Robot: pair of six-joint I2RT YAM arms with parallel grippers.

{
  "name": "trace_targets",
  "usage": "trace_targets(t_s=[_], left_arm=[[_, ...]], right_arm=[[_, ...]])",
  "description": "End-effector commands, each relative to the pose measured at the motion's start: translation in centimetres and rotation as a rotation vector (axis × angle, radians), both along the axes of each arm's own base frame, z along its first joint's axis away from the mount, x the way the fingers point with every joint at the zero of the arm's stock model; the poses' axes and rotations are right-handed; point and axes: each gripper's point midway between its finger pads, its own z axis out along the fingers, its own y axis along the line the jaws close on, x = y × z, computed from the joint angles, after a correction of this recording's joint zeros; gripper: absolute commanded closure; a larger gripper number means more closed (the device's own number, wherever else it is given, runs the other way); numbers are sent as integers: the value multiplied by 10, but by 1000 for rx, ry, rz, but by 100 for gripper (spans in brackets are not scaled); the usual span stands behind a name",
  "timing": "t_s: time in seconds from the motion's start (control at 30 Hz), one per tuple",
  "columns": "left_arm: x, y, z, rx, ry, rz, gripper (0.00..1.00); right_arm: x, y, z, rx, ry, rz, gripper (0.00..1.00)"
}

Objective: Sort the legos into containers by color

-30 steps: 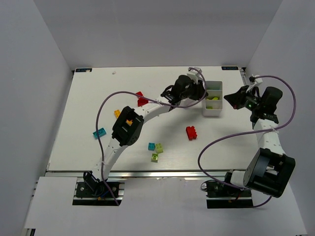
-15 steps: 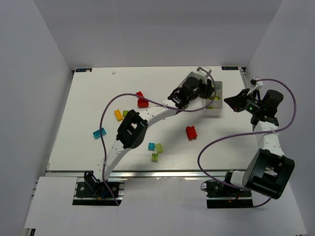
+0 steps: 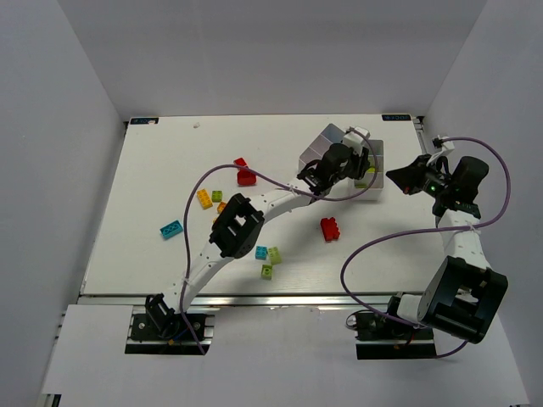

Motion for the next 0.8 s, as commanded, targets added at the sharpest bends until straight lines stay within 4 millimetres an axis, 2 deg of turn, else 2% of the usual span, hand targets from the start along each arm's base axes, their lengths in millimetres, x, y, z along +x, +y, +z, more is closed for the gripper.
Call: trace_targets(t_s=[0.0,0.07,0.17,0.33,0.43,0.53,0.57,0.6,0.63,0.67,0.7,0.73,0.77], left_arm=[[0,-4,48,-43,-71,21,49],[-1,-5,47,-37,-73,25,45],[-2,-5,46,-33,-74,32,35],[-4,-6,51,-37,-76,34,29],[-4,-6,63,-58,-85,41,29],[-2,-1,91,-106,-105,72,34],[-1,3,96,-109,-109,87,50],[-1,10,117,-129,-125,108,58],[1,18,116,-126,-114,122,73],[1,24,138,-151,-133,130,73],[-3,37,153,-161,-127,143,83],[-1,48,159,-163,-122,154,86],[-3,57,163,-167,-100,160,86]], right_arm=[[-2,0,14,-4,-52,12,100],[-2,1,14,-3,-53,14,100],[-3,1,13,-1,-49,17,100],[-4,2,13,1,-49,19,100],[-6,3,13,-2,-51,28,100],[-10,8,13,-12,-60,79,95],[-12,11,16,-17,-77,113,88],[-15,14,17,-14,-81,147,73],[-23,22,15,-22,-104,226,66],[-26,25,16,-24,-120,265,60],[-29,30,18,-28,-143,308,50],[-31,34,18,-74,-220,378,47],[-40,43,8,-56,-171,417,41]])
